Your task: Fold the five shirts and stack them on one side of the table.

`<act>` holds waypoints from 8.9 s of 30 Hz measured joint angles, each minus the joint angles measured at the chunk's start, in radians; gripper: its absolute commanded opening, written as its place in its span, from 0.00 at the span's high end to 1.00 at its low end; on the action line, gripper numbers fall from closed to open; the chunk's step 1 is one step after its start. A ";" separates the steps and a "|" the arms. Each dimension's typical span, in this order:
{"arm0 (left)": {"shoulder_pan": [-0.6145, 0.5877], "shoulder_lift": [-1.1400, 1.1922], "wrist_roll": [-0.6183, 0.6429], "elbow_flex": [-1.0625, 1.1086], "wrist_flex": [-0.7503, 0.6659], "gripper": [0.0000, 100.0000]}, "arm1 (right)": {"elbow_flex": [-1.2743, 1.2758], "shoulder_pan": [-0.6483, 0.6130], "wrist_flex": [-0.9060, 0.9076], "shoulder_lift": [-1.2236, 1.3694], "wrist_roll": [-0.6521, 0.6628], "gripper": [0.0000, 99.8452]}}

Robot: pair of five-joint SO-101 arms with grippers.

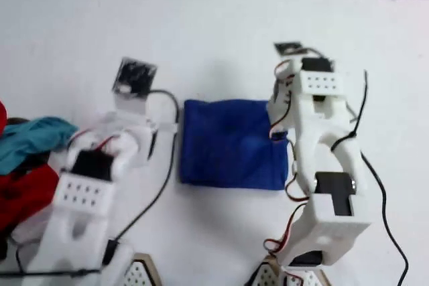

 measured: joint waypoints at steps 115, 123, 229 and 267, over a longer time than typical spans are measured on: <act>-0.898 -0.124 -0.238 -0.101 0.064 0.67 | -1.272 0.468 0.282 0.350 0.334 0.75; -1.043 0.390 -0.315 -0.358 0.020 0.67 | -0.489 0.362 0.284 -0.215 0.331 0.75; -0.738 0.454 -0.512 -0.133 0.276 0.97 | 1.272 0.255 -0.666 -0.970 0.325 0.75; 0.267 0.453 -0.015 -1.138 0.763 0.79 | 1.284 0.255 -0.683 -0.970 0.276 0.75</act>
